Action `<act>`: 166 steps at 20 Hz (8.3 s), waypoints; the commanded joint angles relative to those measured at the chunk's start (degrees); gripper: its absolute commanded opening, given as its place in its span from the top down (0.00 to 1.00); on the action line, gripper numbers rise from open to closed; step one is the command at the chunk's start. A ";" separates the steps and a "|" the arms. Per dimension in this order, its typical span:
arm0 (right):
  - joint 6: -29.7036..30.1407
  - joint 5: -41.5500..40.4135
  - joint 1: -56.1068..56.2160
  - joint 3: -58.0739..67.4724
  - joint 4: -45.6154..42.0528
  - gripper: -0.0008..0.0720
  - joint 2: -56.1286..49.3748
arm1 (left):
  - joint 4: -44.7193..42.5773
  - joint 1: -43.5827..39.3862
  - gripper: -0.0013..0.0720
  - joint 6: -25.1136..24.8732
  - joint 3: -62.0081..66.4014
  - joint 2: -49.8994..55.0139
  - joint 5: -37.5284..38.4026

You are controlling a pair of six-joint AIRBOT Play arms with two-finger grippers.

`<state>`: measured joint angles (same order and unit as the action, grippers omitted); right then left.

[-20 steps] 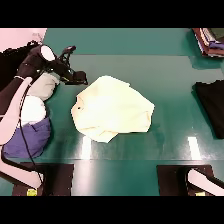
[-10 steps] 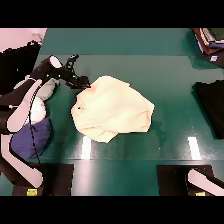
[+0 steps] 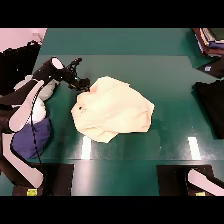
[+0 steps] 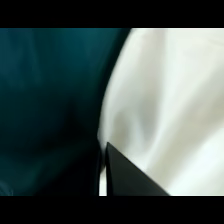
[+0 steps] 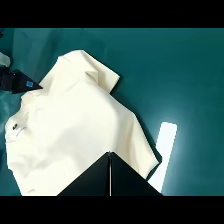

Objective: Fold the shirts.

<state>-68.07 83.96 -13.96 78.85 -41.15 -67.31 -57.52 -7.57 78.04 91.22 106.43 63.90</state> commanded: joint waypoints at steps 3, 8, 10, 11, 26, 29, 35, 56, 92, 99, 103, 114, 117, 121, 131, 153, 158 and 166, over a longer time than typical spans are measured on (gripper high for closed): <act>0.00 -4.35 0.46 -12.33 -3.72 0.97 0.00 | 2.73 0.07 0.95 -1.55 2.93 -0.87 1.16; 0.02 -12.55 9.40 -22.03 -12.55 0.41 -3.39 | 0.07 0.07 0.95 -1.55 12.50 -3.58 3.72; 0.09 -14.53 14.51 -21.84 -12.52 0.37 -8.57 | 0.09 0.07 0.95 -1.55 14.88 -4.00 5.40; 0.22 -15.82 16.94 -20.81 -12.55 0.37 -11.50 | 0.09 0.07 0.95 -1.53 15.23 -4.00 6.14; -1.49 -11.28 25.55 3.17 -13.11 0.97 -29.38 | -4.90 0.07 0.95 -0.39 15.54 -8.61 10.91; -1.79 -10.75 20.41 6.12 -13.09 0.97 -19.61 | -9.99 0.07 0.95 -0.39 17.90 -17.38 10.64; -1.77 -3.45 9.84 17.42 -13.07 0.97 -0.81 | -11.06 0.07 0.95 -0.44 23.52 -38.88 9.79; -6.05 0.28 19.39 29.33 -22.73 0.97 -13.33 | -18.56 0.07 0.95 5.75 10.29 -31.02 16.37; -0.22 -5.53 4.57 -12.48 -10.88 0.37 -2.84 | 6.25 2.82 0.41 5.75 -56.43 -40.79 -5.49; -0.22 -2.67 -1.14 -13.90 -11.10 0.37 2.21 | 6.54 -1.49 0.42 9.05 -57.07 -40.79 -14.62; -0.22 0.52 -5.77 -13.94 -11.61 0.37 3.04 | 6.56 -1.49 0.95 9.01 -56.83 -41.05 -14.91; -2.64 0.00 -24.26 -42.91 -28.89 0.21 4.79 | 5.14 -1.49 0.95 6.36 -49.79 -45.79 -12.68; -3.98 -1.81 -24.37 -45.68 -28.76 0.24 1.92 | 5.18 -1.49 0.95 5.51 -49.79 -45.79 -12.35; -3.98 -4.13 -24.37 -45.79 -26.91 0.36 0.74 | 5.18 -1.49 0.95 5.51 -49.79 -45.79 -12.44; -1.92 -4.17 -17.59 -45.40 -25.86 0.97 0.76 | 2.71 -1.49 0.95 5.51 -49.75 -45.79 -12.17; -10.73 -7.91 -5.68 36.00 -26.53 0.97 26.38 | -10.12 -1.07 0.95 12.31 35.65 -64.61 4.09; -11.04 3.50 -7.32 45.55 -26.08 0.97 18.05 | -8.13 -1.07 0.95 12.48 28.72 -64.41 6.01; -10.32 10.62 -2.12 22.91 -22.25 0.97 -4.42 | -9.51 -1.07 0.95 9.33 -4.50 -46.40 8.68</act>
<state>-78.83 91.46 -18.85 108.79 -63.57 -63.99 -66.98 -8.71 89.10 95.94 52.58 72.84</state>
